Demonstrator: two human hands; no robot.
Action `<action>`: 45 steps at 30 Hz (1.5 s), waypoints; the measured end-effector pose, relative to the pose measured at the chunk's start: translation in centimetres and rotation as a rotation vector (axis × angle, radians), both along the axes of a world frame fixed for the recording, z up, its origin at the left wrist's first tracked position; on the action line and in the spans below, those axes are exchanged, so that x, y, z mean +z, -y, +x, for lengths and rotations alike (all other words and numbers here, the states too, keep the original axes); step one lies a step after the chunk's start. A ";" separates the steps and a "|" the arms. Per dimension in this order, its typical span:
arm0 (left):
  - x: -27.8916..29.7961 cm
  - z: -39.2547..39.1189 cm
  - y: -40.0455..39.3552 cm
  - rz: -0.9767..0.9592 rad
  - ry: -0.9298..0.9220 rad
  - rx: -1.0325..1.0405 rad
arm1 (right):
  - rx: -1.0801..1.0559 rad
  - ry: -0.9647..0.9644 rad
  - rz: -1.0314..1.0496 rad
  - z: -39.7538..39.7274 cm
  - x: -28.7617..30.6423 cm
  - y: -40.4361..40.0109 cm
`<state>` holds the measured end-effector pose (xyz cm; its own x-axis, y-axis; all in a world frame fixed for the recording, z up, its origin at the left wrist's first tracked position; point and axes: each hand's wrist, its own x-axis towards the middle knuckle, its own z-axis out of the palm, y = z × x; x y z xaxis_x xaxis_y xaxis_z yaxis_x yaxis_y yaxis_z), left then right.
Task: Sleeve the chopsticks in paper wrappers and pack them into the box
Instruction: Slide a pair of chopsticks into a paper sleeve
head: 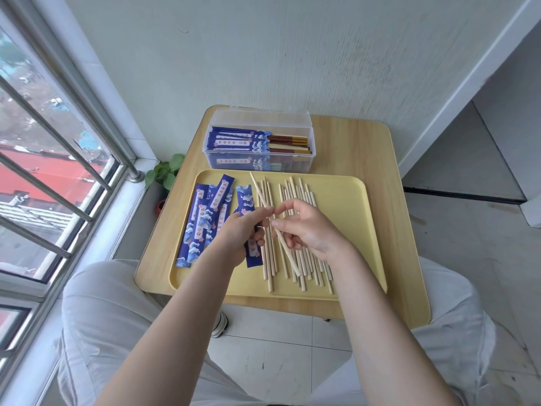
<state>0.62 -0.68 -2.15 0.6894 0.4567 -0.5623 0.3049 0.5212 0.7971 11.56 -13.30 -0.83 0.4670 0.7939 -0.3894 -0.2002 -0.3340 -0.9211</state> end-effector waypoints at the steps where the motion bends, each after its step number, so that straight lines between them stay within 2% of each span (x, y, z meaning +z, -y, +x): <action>1: 0.2 0.1 0.1 -0.035 0.003 0.025 | 0.003 0.025 0.015 0.0 0.1 0.0; 5: 1.2 0.4 0.0 -0.135 0.022 0.078 | 0.018 0.053 0.083 -0.4 0.7 0.1; 8: 1.9 0.5 -0.3 -0.117 0.044 0.068 | -0.032 0.158 0.133 -0.6 1.2 0.0; 11: 2.1 0.4 -0.4 -0.021 0.008 0.010 | -0.193 0.272 0.210 -0.1 1.5 -0.2; 15: 1.5 -0.3 -0.4 0.044 -0.007 -0.021 | -0.463 0.212 0.314 0.6 1.9 -0.2; 18: 0.8 -1.2 0.0 0.070 0.041 -0.104 | -0.576 0.248 0.298 0.8 1.6 0.1; 24: 0.0 -1.8 1.0 0.365 0.078 -0.204 | -0.601 0.242 0.236 0.8 0.1 0.3; 29: -0.1 -1.4 0.8 0.535 0.071 -0.161 | -0.599 0.229 0.211 0.9 -0.2 0.3; 33: -0.3 -1.8 0.3 0.832 -0.010 -0.115 | -0.774 0.184 0.216 1.8 0.2 0.4; 35: -0.4 -2.1 0.2 0.902 -0.027 -0.089 | -0.895 0.152 0.234 2.1 0.7 0.7; 38: -0.6 -2.3 0.3 0.949 -0.043 -0.095 | -0.967 0.132 0.270 2.3 1.2 1.0; 41: -0.9 -2.3 0.4 0.956 -0.057 -0.107 | -0.927 0.141 0.263 2.1 1.0 0.9; 45: -0.3 -2.3 0.5 0.796 -0.023 -0.162 | -0.907 0.153 0.261 1.8 0.9 0.8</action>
